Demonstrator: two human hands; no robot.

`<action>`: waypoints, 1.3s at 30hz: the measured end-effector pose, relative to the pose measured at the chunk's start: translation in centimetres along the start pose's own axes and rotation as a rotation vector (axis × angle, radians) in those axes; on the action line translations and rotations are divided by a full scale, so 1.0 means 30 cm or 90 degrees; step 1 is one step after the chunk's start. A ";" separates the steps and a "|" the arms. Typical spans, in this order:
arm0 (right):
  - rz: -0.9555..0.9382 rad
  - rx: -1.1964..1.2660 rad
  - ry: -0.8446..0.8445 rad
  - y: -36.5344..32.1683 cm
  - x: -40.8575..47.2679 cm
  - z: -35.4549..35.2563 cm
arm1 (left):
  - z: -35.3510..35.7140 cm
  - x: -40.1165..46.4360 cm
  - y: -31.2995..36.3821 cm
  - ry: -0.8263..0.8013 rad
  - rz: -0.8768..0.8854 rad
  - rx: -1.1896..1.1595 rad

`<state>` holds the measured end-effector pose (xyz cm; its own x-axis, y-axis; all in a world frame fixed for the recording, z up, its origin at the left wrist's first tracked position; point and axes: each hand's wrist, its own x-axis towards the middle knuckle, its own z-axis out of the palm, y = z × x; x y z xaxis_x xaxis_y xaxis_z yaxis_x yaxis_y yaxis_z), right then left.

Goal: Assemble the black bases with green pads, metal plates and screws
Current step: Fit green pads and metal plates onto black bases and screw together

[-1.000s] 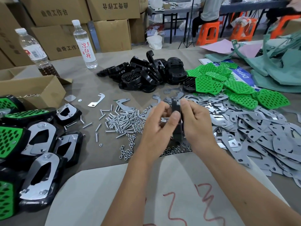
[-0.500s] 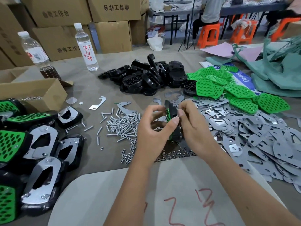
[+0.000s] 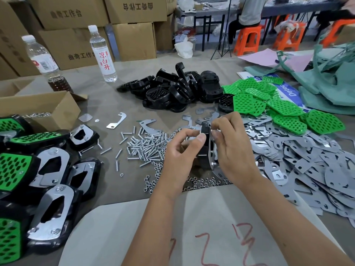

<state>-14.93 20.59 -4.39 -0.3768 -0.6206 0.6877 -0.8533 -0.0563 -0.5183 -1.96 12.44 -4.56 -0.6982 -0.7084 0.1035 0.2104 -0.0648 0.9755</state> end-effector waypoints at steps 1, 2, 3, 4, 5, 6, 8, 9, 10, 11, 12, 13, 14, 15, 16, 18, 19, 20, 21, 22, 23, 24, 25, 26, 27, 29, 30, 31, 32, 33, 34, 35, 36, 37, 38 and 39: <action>0.007 0.006 0.007 -0.006 0.001 0.004 | -0.001 0.002 -0.002 0.003 0.002 0.000; 0.015 0.017 0.011 -0.010 0.004 0.004 | -0.001 0.003 -0.004 0.005 0.001 0.002; 0.023 0.032 0.011 -0.010 0.007 0.000 | -0.001 0.004 -0.005 0.009 0.000 0.001; 0.029 0.044 0.005 -0.006 0.009 -0.007 | 0.000 0.004 -0.005 0.017 0.000 -0.007; 0.034 0.047 -0.009 0.000 0.009 -0.015 | -0.001 0.006 -0.006 0.030 -0.001 -0.024; 0.037 0.040 -0.032 0.008 0.007 -0.022 | -0.002 0.008 -0.006 0.045 -0.009 -0.050; 0.040 0.013 -0.094 0.021 0.003 -0.031 | -0.004 0.011 0.000 0.070 -0.044 -0.117; 0.036 0.002 -0.121 0.023 0.002 -0.032 | -0.005 0.011 0.003 0.078 -0.062 -0.140; 0.028 -0.003 -0.138 0.021 0.002 -0.032 | -0.006 0.010 0.007 0.083 -0.078 -0.151; 0.020 -0.007 -0.147 0.018 0.002 -0.031 | -0.006 0.009 0.010 0.087 -0.088 -0.156; 0.014 -0.015 -0.151 0.015 0.002 -0.030 | -0.006 0.009 0.012 0.091 -0.097 -0.161; 0.011 -0.025 -0.151 0.011 0.003 -0.029 | -0.007 0.008 0.013 0.093 -0.103 -0.164; 0.013 -0.037 -0.148 0.005 0.005 -0.029 | -0.008 0.008 0.014 0.095 -0.107 -0.168; 0.017 -0.050 -0.143 -0.001 0.006 -0.027 | -0.010 0.008 0.013 0.096 -0.110 -0.169; 0.024 -0.064 -0.139 -0.007 0.006 -0.024 | -0.012 0.009 0.011 0.095 -0.110 -0.167; 0.027 -0.100 -0.131 -0.020 0.009 -0.017 | -0.013 0.005 0.011 0.083 -0.106 -0.158; 0.028 -0.113 -0.129 -0.026 0.010 -0.014 | -0.013 0.002 0.012 0.080 -0.104 -0.153; 0.031 -0.114 -0.125 -0.029 0.011 -0.011 | -0.014 -0.002 0.014 0.078 -0.102 -0.151; 0.044 -0.102 -0.118 -0.032 0.010 -0.010 | -0.012 -0.006 0.017 0.076 -0.095 -0.147; 0.070 -0.077 -0.109 -0.032 0.009 -0.011 | -0.009 -0.010 0.022 0.076 -0.080 -0.144; 0.104 -0.040 -0.103 -0.034 0.007 -0.012 | -0.006 -0.016 0.031 0.079 -0.059 -0.143; 0.136 0.011 -0.105 -0.039 0.004 -0.013 | -0.004 -0.020 0.044 0.085 -0.039 -0.145; 0.152 0.070 -0.119 -0.050 0.002 -0.011 | -0.006 -0.023 0.059 0.100 -0.019 -0.145; 0.148 0.130 -0.138 -0.068 0.003 -0.007 | -0.013 -0.027 0.076 0.123 -0.003 -0.139; 0.137 0.196 -0.161 -0.083 0.006 -0.002 | -0.023 -0.033 0.093 0.146 0.009 -0.132; 0.154 0.364 -0.209 -0.131 0.022 0.024 | -0.072 -0.052 0.132 0.176 0.032 -0.115; 0.185 0.455 -0.238 -0.162 0.033 0.044 | -0.106 -0.065 0.155 0.191 0.042 -0.098; 0.207 0.537 -0.272 -0.201 0.046 0.070 | -0.143 -0.079 0.181 0.218 0.052 -0.069; 0.205 0.590 -0.304 -0.241 0.061 0.097 | -0.180 -0.091 0.209 0.254 0.063 -0.026; 0.177 0.611 -0.333 -0.289 0.076 0.138 | -0.225 -0.108 0.241 0.298 0.077 0.034; 0.134 0.594 -0.341 -0.340 0.089 0.184 | -0.272 -0.125 0.276 0.346 0.095 0.098; 0.087 0.565 -0.332 -0.397 0.105 0.238 | -0.323 -0.144 0.316 0.401 0.117 0.168; 0.046 0.543 -0.318 -0.457 0.123 0.295 | -0.376 -0.167 0.357 0.460 0.143 0.252; 0.017 0.540 -0.306 -0.513 0.139 0.348 | -0.426 -0.190 0.396 0.518 0.165 0.346; -0.013 0.523 -0.302 -0.572 0.156 0.406 | -0.476 -0.219 0.432 0.577 0.181 0.446; -0.054 0.480 -0.299 -0.625 0.172 0.464 | -0.521 -0.246 0.459 0.636 0.184 0.546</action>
<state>4.14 7.55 1.78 0.0058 -0.8380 0.5456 -0.3449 -0.5138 -0.7855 16.79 5.79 5.07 0.1689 -0.8503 0.4985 -0.4837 0.3692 0.7936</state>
